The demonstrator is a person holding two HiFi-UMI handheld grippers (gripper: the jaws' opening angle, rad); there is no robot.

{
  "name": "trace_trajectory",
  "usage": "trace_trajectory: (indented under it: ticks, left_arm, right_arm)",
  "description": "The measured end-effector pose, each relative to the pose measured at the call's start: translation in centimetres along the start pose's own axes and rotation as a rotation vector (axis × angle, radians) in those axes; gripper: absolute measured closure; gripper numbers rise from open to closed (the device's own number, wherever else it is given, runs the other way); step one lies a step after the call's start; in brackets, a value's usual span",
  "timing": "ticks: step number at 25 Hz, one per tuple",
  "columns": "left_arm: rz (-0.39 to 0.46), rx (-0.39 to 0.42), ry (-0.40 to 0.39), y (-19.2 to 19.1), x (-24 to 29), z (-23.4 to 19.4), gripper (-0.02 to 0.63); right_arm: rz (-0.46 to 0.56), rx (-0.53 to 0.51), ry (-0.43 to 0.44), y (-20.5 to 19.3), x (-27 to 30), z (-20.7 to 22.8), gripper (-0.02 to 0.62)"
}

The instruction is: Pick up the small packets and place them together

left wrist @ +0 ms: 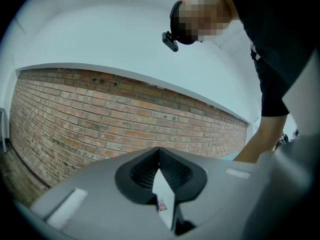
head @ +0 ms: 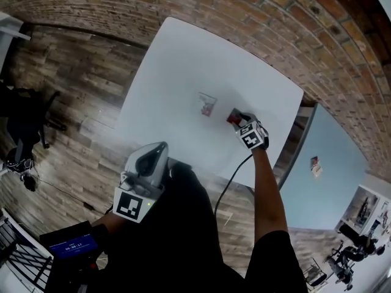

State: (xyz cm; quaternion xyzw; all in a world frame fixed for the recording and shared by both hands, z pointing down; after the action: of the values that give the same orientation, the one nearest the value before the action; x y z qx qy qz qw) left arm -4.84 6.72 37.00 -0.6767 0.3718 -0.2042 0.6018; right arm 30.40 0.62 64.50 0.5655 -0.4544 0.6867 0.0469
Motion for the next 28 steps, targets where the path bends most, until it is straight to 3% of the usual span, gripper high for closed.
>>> trace_trajectory:
  ticks: [9,19,23,28]
  left_arm:
    - [-0.001,0.004,0.041,-0.2,0.0,0.0,0.606]
    - [-0.003,-0.007,0.048,-0.2,-0.4,-0.9,0.606]
    - [0.000,-0.020,0.024,-0.1,-0.4,-1.6,0.606]
    - [-0.014,-0.062,-0.056,-1.1,0.5,-3.3,0.606]
  right_arm:
    - [-0.009,-0.094,0.106,1.4,1.2,-1.0,0.426]
    - [-0.025,-0.126,0.124,3.1,1.9,-1.8,0.425]
    - [0.038,-0.085,0.042,3.6,0.1,-2.2,0.430]
    - [0.260,-0.020,-0.193,7.1,-7.3,-4.5,0.510]
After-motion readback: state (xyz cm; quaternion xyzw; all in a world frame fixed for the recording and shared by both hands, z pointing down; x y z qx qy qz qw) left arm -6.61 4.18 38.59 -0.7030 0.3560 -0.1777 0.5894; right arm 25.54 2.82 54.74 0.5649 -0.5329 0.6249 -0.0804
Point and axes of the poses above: the fingertips, and each gripper's own axes: x forward along the fingers, z to its right, y out of its top, the point moved 8 cm from there along -x, backward along the fingers, and after that the axes turned 15 degrees about z, right-handed, at the moved point
